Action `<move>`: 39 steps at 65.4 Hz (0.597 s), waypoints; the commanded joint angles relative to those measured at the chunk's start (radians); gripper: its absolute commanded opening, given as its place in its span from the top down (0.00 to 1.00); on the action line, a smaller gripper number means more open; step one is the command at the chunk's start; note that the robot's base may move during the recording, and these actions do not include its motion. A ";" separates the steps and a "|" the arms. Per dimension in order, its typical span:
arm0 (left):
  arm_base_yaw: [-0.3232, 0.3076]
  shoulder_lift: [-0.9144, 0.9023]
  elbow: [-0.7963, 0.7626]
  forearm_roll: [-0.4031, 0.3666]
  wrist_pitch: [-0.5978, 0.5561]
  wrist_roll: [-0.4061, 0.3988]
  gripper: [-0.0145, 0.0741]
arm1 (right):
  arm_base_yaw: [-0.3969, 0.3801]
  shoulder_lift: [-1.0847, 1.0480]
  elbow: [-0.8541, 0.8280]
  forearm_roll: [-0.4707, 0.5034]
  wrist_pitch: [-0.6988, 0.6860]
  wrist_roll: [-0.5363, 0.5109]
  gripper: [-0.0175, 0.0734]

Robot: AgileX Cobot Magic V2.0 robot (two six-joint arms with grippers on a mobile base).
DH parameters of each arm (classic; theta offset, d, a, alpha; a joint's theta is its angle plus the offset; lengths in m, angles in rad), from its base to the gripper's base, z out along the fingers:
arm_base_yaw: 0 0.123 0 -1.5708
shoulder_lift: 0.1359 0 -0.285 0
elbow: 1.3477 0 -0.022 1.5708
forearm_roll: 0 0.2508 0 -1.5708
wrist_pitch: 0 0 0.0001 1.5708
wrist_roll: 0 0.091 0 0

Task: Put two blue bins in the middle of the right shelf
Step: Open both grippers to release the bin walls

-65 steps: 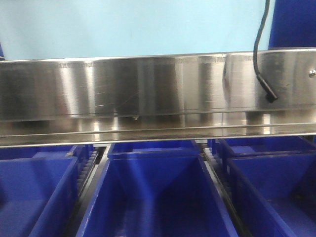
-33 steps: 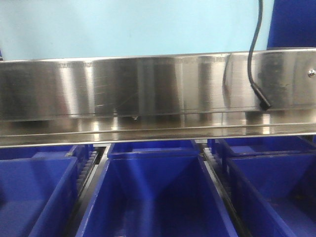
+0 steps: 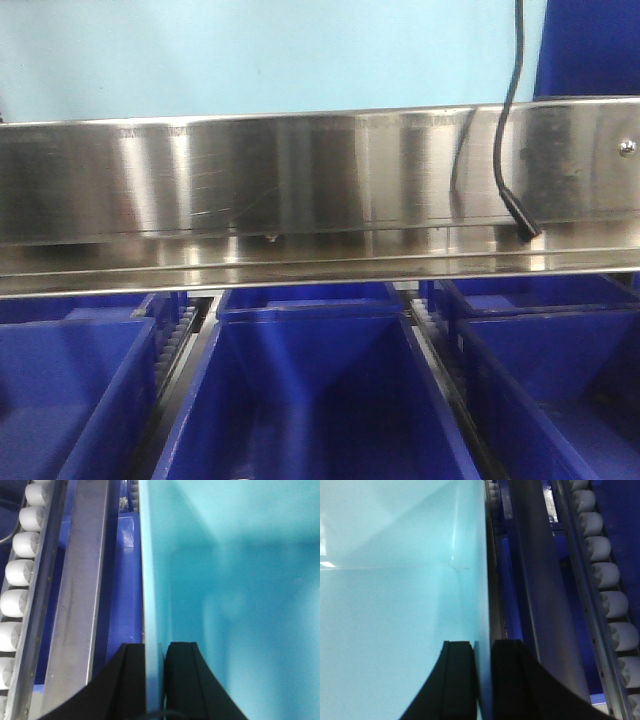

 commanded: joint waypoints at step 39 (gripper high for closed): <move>-0.018 0.032 0.013 -0.076 -0.026 0.000 0.77 | 0.019 -0.004 0.016 0.094 -0.069 0.005 0.67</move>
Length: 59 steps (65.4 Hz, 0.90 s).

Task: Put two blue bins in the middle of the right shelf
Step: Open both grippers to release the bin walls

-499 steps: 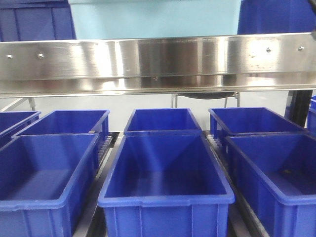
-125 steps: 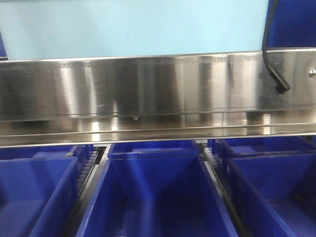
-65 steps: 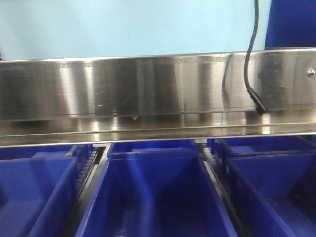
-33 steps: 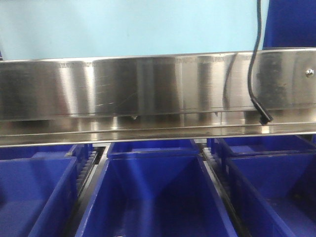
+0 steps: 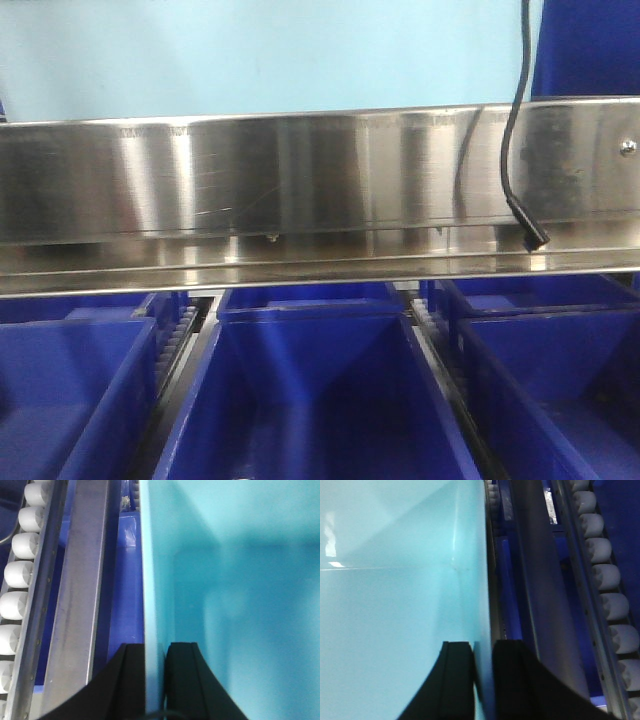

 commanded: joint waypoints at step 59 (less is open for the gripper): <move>-0.018 -0.053 0.009 -0.147 -0.018 -0.023 0.30 | 0.020 -0.101 0.005 0.118 -0.056 -0.026 0.51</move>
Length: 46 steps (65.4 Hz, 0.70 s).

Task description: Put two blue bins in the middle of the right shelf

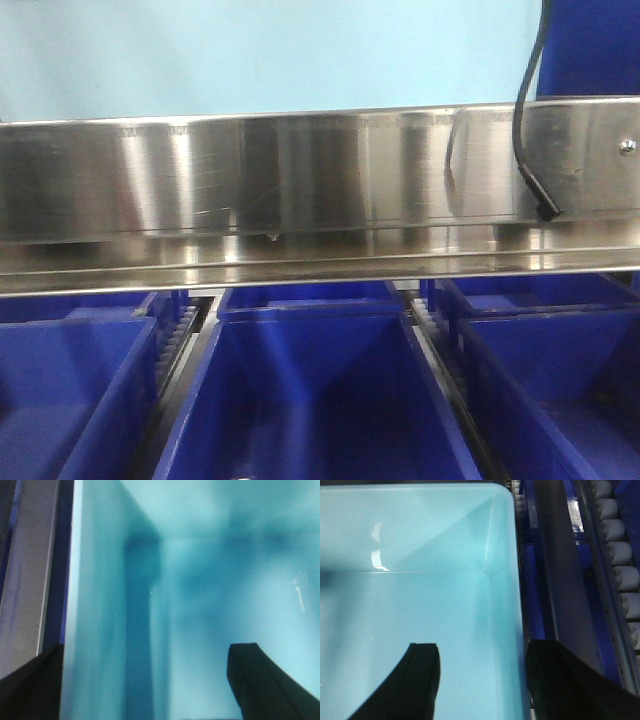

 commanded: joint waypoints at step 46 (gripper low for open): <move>-0.006 -0.100 0.003 0.003 -0.006 -0.008 0.30 | -0.122 -0.167 0.065 0.178 -0.036 -0.182 0.51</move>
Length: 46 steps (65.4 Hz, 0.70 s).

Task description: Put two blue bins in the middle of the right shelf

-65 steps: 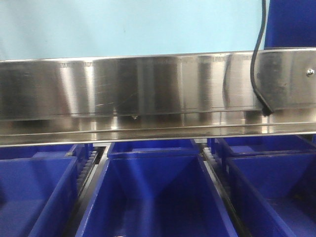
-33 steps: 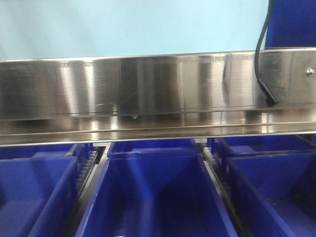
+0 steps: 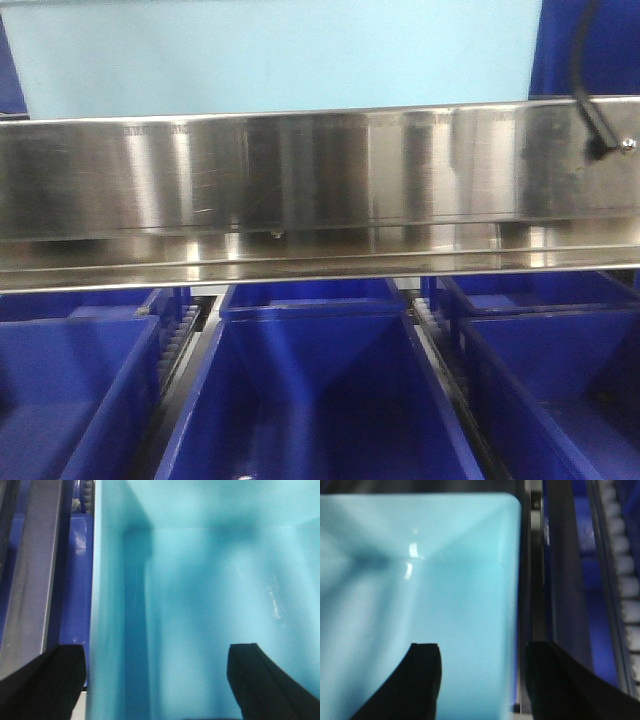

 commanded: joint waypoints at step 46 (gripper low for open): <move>0.055 0.072 -0.002 -0.033 -0.008 -0.010 0.30 | -0.065 0.099 0.013 0.047 -0.009 -0.040 0.51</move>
